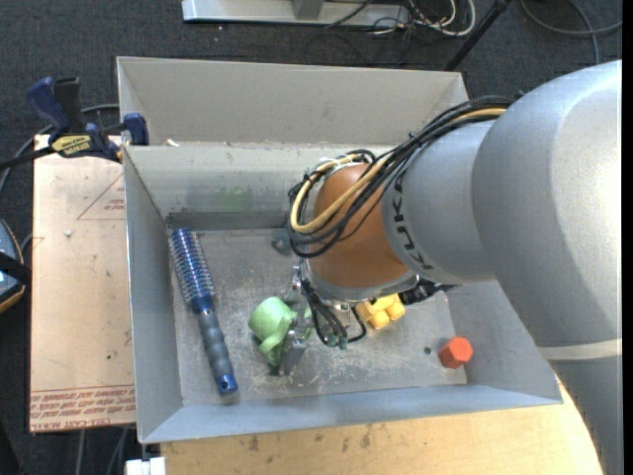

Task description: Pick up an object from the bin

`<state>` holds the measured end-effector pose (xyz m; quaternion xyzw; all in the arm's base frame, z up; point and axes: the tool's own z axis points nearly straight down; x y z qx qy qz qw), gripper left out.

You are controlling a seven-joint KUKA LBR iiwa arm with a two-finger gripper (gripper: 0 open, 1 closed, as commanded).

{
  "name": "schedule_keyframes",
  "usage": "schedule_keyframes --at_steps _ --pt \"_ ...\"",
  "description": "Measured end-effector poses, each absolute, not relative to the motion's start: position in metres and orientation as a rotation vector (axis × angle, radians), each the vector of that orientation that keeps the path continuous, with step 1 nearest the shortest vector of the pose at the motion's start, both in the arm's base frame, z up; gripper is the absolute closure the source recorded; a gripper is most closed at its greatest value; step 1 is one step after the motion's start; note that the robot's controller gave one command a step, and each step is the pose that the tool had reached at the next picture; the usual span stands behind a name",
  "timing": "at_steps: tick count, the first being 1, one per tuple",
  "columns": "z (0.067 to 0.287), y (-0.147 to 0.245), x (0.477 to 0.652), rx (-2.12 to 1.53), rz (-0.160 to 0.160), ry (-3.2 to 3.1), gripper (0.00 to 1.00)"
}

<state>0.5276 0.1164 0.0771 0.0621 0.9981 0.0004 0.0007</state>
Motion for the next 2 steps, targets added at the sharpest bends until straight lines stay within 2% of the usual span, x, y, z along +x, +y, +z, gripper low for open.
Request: schedule_keyframes --at_steps 1,2 --pt "0.080 0.117 0.529 0.194 0.004 3.131 1.00" --pt "0.179 0.118 0.531 0.192 0.006 3.126 1.00"
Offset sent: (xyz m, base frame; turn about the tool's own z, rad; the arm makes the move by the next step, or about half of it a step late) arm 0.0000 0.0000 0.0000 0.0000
